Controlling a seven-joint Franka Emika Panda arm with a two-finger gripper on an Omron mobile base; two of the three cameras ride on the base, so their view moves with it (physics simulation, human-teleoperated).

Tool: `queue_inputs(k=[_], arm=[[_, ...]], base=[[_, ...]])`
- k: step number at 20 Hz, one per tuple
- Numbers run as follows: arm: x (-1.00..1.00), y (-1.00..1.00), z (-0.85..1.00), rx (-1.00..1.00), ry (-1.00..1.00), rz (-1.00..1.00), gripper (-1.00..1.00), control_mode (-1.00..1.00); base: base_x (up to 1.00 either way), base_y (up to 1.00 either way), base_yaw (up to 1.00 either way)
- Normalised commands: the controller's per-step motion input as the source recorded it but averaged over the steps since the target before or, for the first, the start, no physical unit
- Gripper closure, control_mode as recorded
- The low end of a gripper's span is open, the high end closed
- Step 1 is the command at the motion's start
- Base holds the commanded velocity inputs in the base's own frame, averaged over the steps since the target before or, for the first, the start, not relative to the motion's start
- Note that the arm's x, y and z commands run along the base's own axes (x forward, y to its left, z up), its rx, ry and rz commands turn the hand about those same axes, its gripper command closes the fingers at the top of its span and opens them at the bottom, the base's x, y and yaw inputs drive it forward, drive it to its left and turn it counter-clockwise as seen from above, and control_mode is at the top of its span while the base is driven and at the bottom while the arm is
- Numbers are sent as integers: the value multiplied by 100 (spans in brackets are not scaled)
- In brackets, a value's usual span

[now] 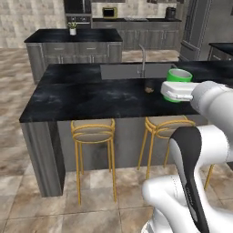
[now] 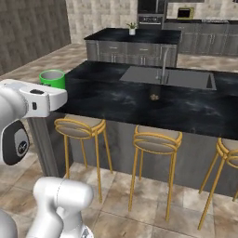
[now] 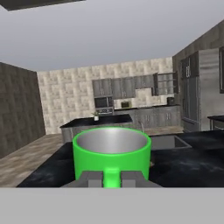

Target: Open the cabinet directly in front. Then move the liquor and the mug to the dining counter with the jar on it.

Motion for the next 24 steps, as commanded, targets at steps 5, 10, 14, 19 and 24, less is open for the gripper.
queue_inputs(k=[5,10,14,19,24], arm=[[0,0,0,0,0,0,100,100],[0,0,0,0,0,0,100,100],[0,0,0,0,0,0,100,100],[0,0,0,0,0,0,100,100],[0,0,0,0,0,0,100,100]], base=[[3,-40,4],[48,0,0],[76,0,2],[52,0,4],[70,0,9]])
